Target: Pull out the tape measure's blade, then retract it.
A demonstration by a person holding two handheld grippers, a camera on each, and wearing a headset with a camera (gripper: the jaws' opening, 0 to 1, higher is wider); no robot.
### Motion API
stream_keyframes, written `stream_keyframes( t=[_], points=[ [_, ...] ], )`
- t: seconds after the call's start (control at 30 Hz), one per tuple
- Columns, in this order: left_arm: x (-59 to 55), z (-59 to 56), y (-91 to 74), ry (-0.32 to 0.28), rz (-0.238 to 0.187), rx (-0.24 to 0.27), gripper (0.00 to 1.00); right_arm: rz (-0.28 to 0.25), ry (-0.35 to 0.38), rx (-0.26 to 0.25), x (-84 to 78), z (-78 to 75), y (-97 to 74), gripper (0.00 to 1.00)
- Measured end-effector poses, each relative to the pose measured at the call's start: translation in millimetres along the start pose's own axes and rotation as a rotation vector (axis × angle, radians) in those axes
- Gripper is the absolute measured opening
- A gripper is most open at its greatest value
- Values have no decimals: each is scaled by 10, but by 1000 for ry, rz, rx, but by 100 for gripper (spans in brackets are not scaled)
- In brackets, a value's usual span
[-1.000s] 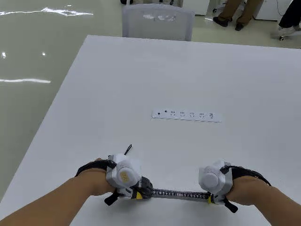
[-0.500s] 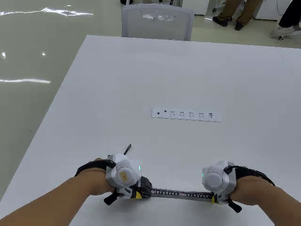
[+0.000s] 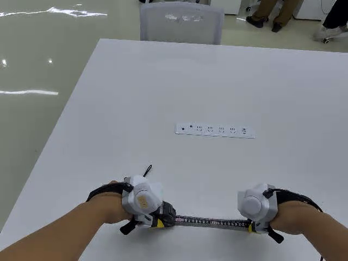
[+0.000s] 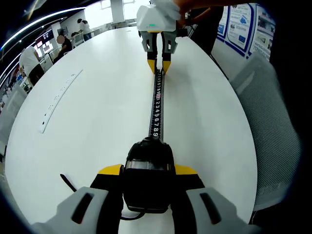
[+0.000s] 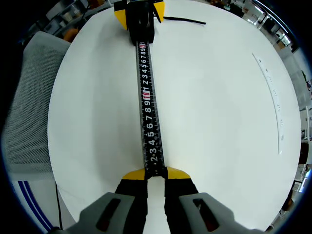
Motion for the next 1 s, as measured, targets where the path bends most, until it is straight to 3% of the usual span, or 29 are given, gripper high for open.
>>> stream_keyframes(
  t=[1.0],
  points=[
    [17, -8, -14, -2, 3, -2, 32, 15, 10, -14, -201, -25, -30, 11]
  ],
)
Point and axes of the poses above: the centre of the closed fingertips' face, and the gripper's own axes: y roughly forward along the fingers, z roughly to its left, x roughly out of its top, the point moved 5 cm from there along -y, roughly backward along the fingers, and after that the axes turned 1 degree about -z, right-handed, at the moved point
